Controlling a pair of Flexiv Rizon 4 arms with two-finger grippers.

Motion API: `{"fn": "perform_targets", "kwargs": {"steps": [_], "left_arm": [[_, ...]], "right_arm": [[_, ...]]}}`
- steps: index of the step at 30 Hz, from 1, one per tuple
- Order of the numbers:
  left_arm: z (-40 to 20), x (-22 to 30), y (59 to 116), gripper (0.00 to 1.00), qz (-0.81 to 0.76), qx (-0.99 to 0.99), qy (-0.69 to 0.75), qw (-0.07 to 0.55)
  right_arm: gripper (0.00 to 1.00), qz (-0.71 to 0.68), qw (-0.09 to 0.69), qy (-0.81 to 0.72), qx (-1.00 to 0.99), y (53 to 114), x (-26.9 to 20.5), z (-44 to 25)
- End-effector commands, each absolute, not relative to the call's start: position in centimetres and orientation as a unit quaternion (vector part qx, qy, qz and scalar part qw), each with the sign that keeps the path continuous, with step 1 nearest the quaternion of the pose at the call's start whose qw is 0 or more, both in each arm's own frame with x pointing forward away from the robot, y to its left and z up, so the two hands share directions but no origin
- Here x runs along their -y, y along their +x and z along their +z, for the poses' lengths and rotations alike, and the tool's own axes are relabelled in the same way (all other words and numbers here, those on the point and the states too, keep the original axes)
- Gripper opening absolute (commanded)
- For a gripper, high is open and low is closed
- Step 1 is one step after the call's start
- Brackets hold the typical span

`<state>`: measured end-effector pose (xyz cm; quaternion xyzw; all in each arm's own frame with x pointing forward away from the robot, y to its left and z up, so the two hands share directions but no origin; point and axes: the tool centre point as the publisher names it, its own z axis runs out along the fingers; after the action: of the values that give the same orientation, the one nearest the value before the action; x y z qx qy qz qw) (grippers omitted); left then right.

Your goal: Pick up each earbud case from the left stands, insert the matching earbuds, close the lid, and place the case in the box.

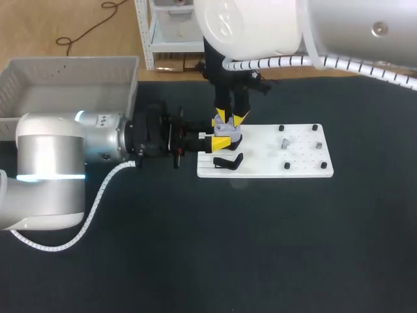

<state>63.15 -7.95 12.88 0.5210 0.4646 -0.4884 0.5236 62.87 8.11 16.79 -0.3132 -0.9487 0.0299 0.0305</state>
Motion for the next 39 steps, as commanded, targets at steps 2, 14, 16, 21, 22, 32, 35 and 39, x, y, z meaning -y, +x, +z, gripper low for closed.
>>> {"fn": "perform_targets", "kwargs": {"steps": [2,14,16,21,22,32,35,39], "left_arm": [[12.9,8.0,63.0,0.0,-0.487,-0.465,0.52,0.526],[12.9,8.0,63.0,0.0,-0.487,-0.465,0.52,0.526],[12.9,8.0,63.0,0.0,-0.487,-0.465,0.52,0.526],[12.9,8.0,63.0,0.0,-0.487,-0.465,0.52,0.526],[12.9,8.0,63.0,0.0,-0.487,-0.465,0.52,0.526],[12.9,8.0,63.0,0.0,-0.487,-0.465,0.52,0.526],[12.9,8.0,63.0,0.0,-0.487,-0.465,0.52,0.526],[12.9,8.0,63.0,0.0,-0.487,-0.465,0.52,0.526]], "right_arm": [[1.0,0.026,0.032,-0.312,0.949,62.8,-8.2,16.9],[0.99,-0.09,-0.009,-0.224,0.97,59.8,-6.1,19.9],[0.97,-0.097,-0.016,-0.185,0.978,59.5,-5.0,19.7],[0.84,-0.135,-0.039,-0.156,0.978,59.7,-2.1,19.8],[0.83,-0.14,-0.046,-0.152,0.977,59.9,-1.6,19.9],[0.8,-0.14,-0.074,-0.119,0.98,62.3,3.2,20.4],[0.78,-0.129,-0.077,-0.109,0.983,62.7,4.3,19.7],[0.73,-0.094,-0.082,-0.085,0.989,63.2,5.1,17.9]]}}
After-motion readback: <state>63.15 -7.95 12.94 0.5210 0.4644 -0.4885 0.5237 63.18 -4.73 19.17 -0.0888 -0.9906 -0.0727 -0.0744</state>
